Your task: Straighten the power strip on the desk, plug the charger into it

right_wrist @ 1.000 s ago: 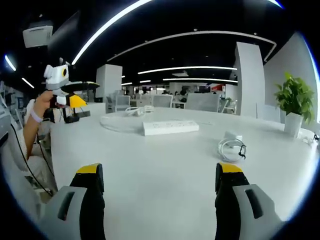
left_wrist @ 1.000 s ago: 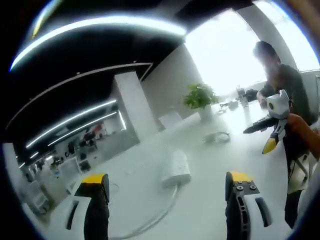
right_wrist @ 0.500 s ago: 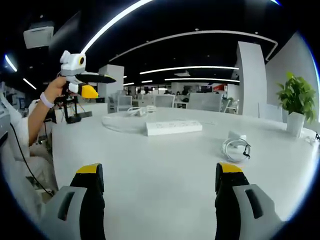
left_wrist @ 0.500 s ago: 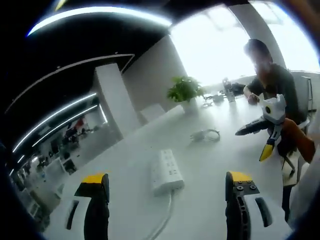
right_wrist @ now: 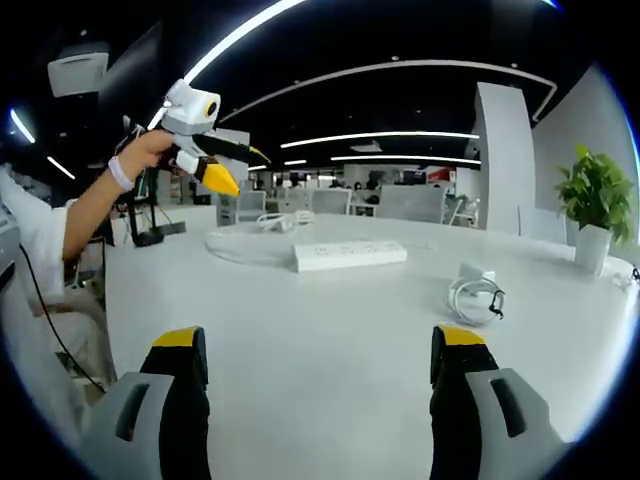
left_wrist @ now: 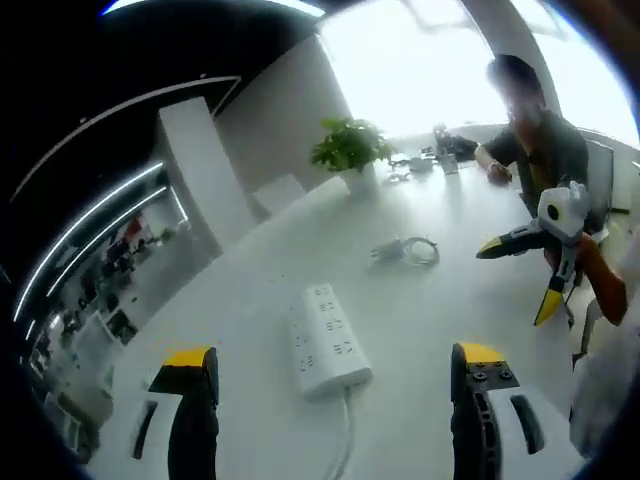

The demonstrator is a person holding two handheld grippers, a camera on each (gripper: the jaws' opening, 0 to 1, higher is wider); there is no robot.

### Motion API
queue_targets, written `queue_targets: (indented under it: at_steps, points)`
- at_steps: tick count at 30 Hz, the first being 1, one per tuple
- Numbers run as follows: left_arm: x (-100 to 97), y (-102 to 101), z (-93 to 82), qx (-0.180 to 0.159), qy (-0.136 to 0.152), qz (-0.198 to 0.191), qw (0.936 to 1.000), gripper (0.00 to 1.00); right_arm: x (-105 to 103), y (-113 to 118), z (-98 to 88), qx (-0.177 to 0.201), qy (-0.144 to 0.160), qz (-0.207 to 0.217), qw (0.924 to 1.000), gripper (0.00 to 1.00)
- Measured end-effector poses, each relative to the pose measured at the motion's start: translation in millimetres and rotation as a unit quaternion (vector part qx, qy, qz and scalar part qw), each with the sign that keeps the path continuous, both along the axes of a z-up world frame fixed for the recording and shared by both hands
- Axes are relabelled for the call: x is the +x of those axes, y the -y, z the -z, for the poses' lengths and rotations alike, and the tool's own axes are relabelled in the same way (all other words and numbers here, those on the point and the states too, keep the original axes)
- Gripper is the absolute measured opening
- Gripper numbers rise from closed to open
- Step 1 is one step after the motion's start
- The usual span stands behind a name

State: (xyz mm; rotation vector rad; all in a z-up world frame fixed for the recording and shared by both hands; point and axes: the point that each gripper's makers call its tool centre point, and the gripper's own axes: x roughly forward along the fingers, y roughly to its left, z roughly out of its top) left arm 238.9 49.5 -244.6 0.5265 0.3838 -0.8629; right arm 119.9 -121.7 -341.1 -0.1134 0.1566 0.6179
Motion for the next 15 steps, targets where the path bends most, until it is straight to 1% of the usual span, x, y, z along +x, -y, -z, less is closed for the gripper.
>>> queue_targets:
  at_steps: [2,6,9,11,13,14,15]
  points:
    - [10.4,2,5.4,0.01,-0.01,-0.006,0.9999,0.99,0,-2,-0.2,-0.001,0.0,-0.002,1.0,0.92]
    - [23.1,4,13.5,0.026,-0.024,-0.008,0.9993,0.99,0,-2,-0.1,-0.003,0.0,-0.004,1.0,0.92]
    - [27.9,9,17.3,0.025,-0.043,0.001,0.9988,0.99,1,-1,0.3,-0.003,-0.001,-0.002,1.0,0.92]
    - [31.6,11,20.2,0.028,-0.048,-0.001,0.9984,0.99,1,0,0.2,-0.002,-0.001,-0.002,1.0,0.92]
    - [39.5,10,25.2,0.046,-0.05,-0.006,0.9977,0.99,1,0,0.1,-0.002,-0.001,-0.002,1.0,0.92]
    - [42.8,9,28.6,0.058,-0.054,-0.008,0.9969,0.99,1,0,0.1,-0.002,-0.001,-0.002,1.0,0.92]
    - [45.8,10,32.0,0.062,-0.06,-0.011,0.9962,0.99,1,-1,0.2,-0.001,-0.001,-0.002,1.0,0.92]
